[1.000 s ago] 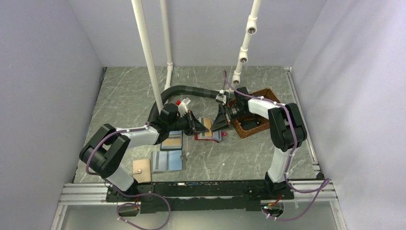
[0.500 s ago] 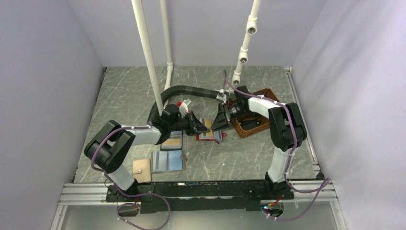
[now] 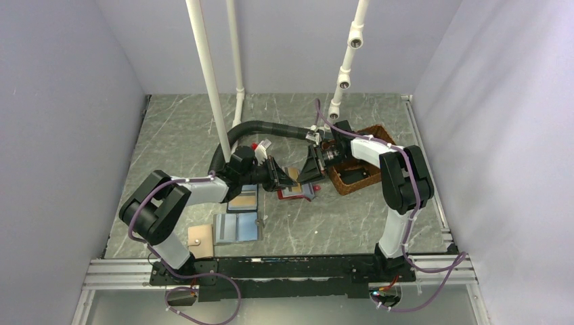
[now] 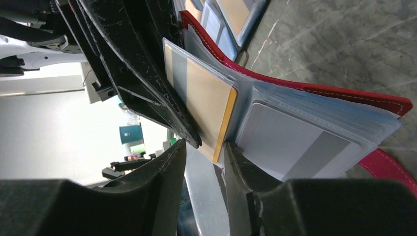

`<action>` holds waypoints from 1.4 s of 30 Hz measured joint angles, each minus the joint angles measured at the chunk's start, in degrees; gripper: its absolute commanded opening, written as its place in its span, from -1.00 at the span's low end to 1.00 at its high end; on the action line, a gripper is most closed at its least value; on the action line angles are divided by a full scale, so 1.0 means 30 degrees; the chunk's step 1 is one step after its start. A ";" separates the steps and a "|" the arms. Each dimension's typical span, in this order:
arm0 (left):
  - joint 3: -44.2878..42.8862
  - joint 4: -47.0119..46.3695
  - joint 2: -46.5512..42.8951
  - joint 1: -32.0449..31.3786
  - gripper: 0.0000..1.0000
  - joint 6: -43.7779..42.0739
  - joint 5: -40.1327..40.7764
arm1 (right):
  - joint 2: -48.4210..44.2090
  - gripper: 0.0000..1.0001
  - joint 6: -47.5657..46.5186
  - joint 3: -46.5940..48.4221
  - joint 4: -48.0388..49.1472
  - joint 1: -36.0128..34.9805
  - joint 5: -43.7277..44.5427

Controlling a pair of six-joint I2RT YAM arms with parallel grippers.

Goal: Take the credit cards out of the card holder
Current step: Remove the credit card from the card holder.

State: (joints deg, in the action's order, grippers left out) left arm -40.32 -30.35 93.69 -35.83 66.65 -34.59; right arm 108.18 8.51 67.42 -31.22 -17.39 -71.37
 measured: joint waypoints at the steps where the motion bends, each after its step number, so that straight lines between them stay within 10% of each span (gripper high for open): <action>1: -0.0051 0.0117 0.0000 0.0000 -0.68 0.0007 0.0000 | -0.0022 -0.32 0.0066 -0.0015 0.0051 0.0000 0.0073; 27: -0.0153 0.0430 0.0000 -0.0459 -0.75 0.0146 -0.0612 | -0.0029 -0.08 0.1829 -0.0233 0.2455 -0.0036 0.0692; 32: -0.0138 0.0495 0.0007 -0.0452 -0.75 0.0153 -0.0699 | -0.0029 -0.28 0.2725 -0.0772 0.3694 -0.0022 0.0335; 38: -0.0138 0.0495 0.0007 -0.0444 -0.70 0.0153 -0.1144 | -0.0087 -1.00 0.4189 -0.1829 0.5916 0.0138 0.0022; 42: -0.0138 0.0401 0.0000 -0.0415 -0.56 0.0153 -0.1377 | -0.0095 -1.00 0.4736 -0.1902 0.6666 0.0204 -0.0532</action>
State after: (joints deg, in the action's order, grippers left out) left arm -40.73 -29.15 93.69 -37.08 67.11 -38.72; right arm 107.90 22.72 61.71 -11.22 -16.78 -72.97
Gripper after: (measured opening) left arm 0.161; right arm 0.017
